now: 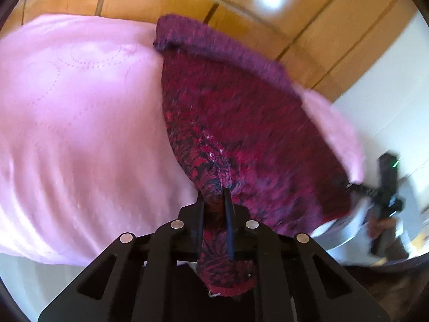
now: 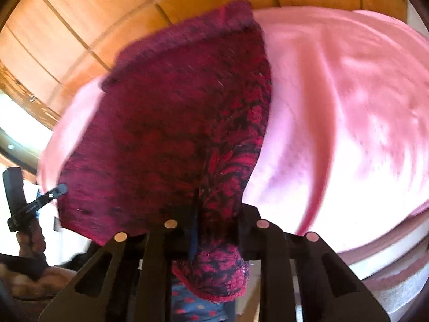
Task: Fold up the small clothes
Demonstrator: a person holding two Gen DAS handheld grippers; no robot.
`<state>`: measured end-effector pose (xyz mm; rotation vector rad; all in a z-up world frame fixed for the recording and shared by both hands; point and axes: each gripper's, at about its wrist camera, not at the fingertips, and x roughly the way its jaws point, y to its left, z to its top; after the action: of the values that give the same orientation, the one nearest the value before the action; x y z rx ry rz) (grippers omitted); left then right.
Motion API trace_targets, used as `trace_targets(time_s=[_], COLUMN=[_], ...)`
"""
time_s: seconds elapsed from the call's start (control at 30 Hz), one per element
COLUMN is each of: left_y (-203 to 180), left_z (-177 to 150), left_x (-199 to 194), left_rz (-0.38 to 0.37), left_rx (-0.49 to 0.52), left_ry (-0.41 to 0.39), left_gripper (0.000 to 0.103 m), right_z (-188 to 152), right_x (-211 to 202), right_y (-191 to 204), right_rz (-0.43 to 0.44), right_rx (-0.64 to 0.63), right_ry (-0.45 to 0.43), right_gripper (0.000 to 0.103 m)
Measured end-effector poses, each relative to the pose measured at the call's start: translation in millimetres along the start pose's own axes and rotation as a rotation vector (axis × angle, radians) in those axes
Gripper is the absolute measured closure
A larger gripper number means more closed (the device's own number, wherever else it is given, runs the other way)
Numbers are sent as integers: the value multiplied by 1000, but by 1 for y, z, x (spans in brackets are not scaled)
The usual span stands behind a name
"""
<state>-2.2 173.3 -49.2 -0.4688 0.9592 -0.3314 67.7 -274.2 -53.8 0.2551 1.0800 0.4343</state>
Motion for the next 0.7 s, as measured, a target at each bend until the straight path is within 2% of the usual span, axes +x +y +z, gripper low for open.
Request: trace_targets(time_s=[0.17, 0.3, 0.5, 0.7], left_y=[5, 9, 32, 56], left_z=[33, 63, 111, 153], left_x=[-6, 10, 48, 90], left_rz=[-135, -179, -178, -146], left_rx=[-81, -140, -267, -393], left_ry=[-80, -111, -124, -66], left_gripper=[94, 95, 96, 95], right_z=[35, 63, 109, 144], right_x=[-8, 2, 28, 63], right_y=[11, 11, 0, -18], right_rz=[130, 169, 144, 81], right_rx=[15, 38, 98, 185], right_ry=[-84, -125, -161, -113], right_gripper=[84, 84, 86, 86])
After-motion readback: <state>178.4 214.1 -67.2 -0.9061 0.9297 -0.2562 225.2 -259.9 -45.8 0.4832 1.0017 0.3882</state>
